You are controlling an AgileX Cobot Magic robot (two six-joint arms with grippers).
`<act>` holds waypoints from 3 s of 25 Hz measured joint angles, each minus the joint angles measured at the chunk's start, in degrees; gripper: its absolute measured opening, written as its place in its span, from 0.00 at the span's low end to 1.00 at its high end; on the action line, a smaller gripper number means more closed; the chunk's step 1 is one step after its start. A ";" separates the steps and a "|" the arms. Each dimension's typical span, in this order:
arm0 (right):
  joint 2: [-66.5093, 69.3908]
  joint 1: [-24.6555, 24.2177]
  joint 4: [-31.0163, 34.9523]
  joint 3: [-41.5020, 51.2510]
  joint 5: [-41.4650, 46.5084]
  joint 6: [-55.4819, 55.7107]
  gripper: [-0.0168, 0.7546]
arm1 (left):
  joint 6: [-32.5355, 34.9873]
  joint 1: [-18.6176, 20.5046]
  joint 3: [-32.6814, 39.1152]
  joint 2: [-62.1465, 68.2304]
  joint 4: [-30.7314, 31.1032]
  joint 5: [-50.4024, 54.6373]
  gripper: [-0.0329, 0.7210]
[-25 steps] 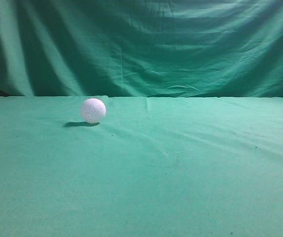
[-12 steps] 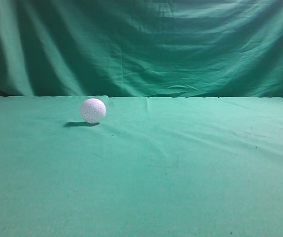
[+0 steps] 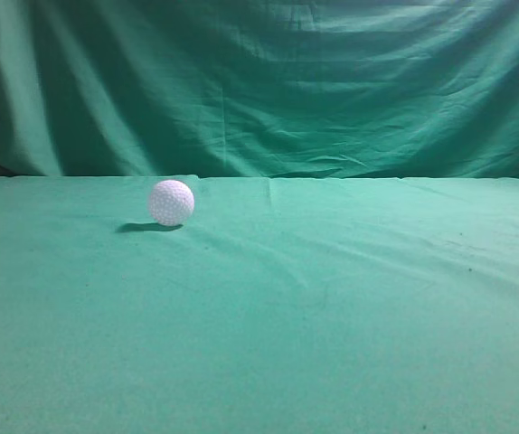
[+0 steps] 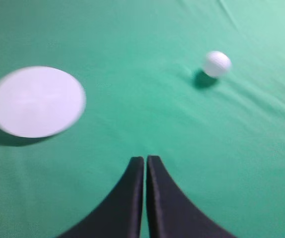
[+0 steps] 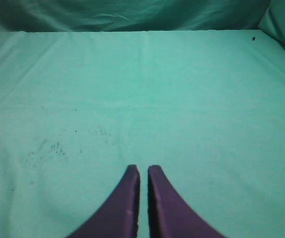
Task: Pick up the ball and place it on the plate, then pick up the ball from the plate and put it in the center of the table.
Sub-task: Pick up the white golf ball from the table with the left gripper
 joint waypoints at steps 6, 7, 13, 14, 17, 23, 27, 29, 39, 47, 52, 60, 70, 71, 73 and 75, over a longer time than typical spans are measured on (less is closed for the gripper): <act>0.00 0.00 0.00 0.00 0.00 0.00 0.09 | 14.68 0.00 -8.29 13.17 -11.27 4.45 0.04; 0.00 0.00 0.00 0.00 0.00 0.00 0.09 | 15.71 0.00 -9.76 15.58 -12.23 5.11 0.04; 0.00 0.00 0.00 0.00 0.00 0.00 0.09 | 18.57 -3.72 -16.94 28.72 -13.71 5.46 0.04; 0.00 0.00 0.00 0.00 0.00 0.00 0.09 | 19.12 -5.82 -18.03 30.87 -13.71 4.86 0.04; 0.00 0.00 0.00 0.00 0.00 0.00 0.09 | 17.77 -11.72 -21.10 37.10 -10.56 1.35 0.04; 0.00 0.00 0.00 0.00 0.00 0.00 0.09 | 8.32 -20.67 -30.71 51.04 3.03 0.84 0.04; 0.00 0.00 0.00 0.00 0.00 0.00 0.09 | 2.83 -24.01 -37.42 58.28 9.14 1.87 0.04; 0.00 0.00 0.00 0.00 0.00 0.00 0.09 | 2.19 -24.72 -40.69 61.47 9.65 2.14 0.04; 0.00 0.00 0.00 0.00 0.00 0.00 0.09 | 0.02 -24.73 -49.30 73.60 10.33 2.16 0.22; 0.00 0.00 0.00 0.00 0.00 0.00 0.09 | -8.79 -24.73 -49.72 78.76 13.90 -2.35 0.87; 0.00 0.00 0.00 0.00 0.00 0.00 0.09 | -12.57 -24.73 -49.84 81.27 19.26 -3.32 0.90; 0.00 0.00 0.00 0.00 0.00 0.00 0.09 | -13.74 -24.73 -50.33 83.92 19.37 -3.57 0.82; 0.00 0.00 0.00 0.00 0.00 0.00 0.09 | -13.78 -24.73 -50.54 84.38 17.32 -5.75 0.82; 0.00 0.00 0.00 0.00 0.00 0.00 0.09 | -13.78 -24.73 -50.54 84.38 17.32 -5.91 0.82; 0.00 0.00 0.00 0.00 0.00 0.00 0.09 | -13.78 -24.73 -50.54 84.38 17.29 -6.17 0.82; 0.00 0.00 0.00 0.00 0.00 0.00 0.09 | -13.78 -24.73 -50.54 84.38 17.29 -6.36 0.82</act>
